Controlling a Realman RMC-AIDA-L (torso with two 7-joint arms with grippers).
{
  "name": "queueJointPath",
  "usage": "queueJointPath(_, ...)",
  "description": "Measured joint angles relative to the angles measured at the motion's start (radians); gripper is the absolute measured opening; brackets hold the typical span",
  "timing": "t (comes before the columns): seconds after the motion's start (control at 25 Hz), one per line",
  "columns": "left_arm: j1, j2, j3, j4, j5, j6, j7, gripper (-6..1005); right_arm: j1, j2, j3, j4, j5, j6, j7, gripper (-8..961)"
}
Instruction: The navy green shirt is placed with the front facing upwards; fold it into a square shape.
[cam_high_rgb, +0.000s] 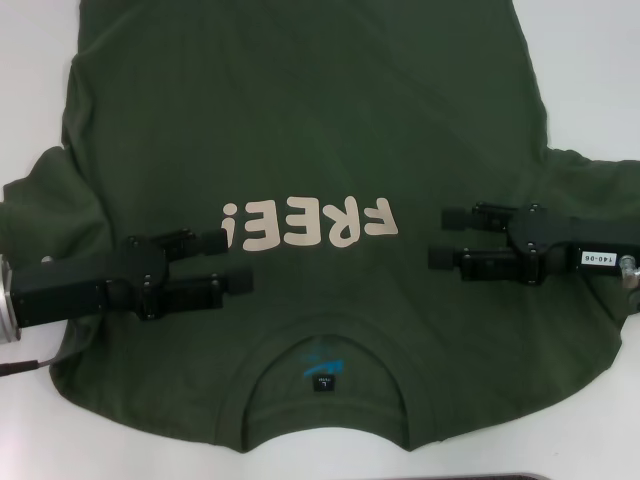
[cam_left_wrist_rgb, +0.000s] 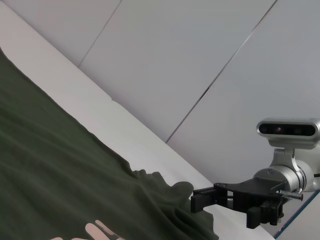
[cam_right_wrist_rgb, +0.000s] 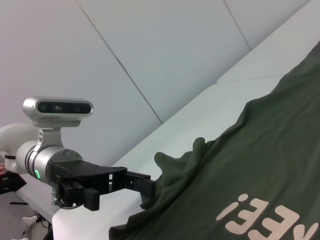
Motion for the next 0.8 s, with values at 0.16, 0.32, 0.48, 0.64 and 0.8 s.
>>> queueJointPath(0.16, -0.001, 0.0, 0.0, -0.002, 0.003, 0.0, 0.0, 904, 0.0, 0.0, 0.0, 0.001, 0.0, 0.006, 0.0, 895)
queueJointPath(0.32, -0.002, 0.0, 0.0, -0.002, 0.004, -0.001, 0.0, 904, 0.002, 0.0, 0.0, 0.004, 0.0, 0.014, 0.0, 896)
queueJointPath(0.48, -0.003, 0.0, 0.0, 0.001, 0.006, -0.001, 0.0, 904, 0.003, 0.0, -0.002, 0.004, 0.0, 0.015, 0.0, 896)
queueJointPath(0.64, -0.004, 0.002, -0.003, 0.0, 0.007, -0.004, -0.012, 904, 0.003, 0.0, -0.002, 0.003, 0.0, 0.015, 0.001, 895)
queueJointPath(0.8, -0.015, 0.01, -0.003, -0.003, 0.011, -0.008, -0.034, 903, 0.003, 0.0, -0.002, 0.0, 0.0, 0.015, 0.006, 896)
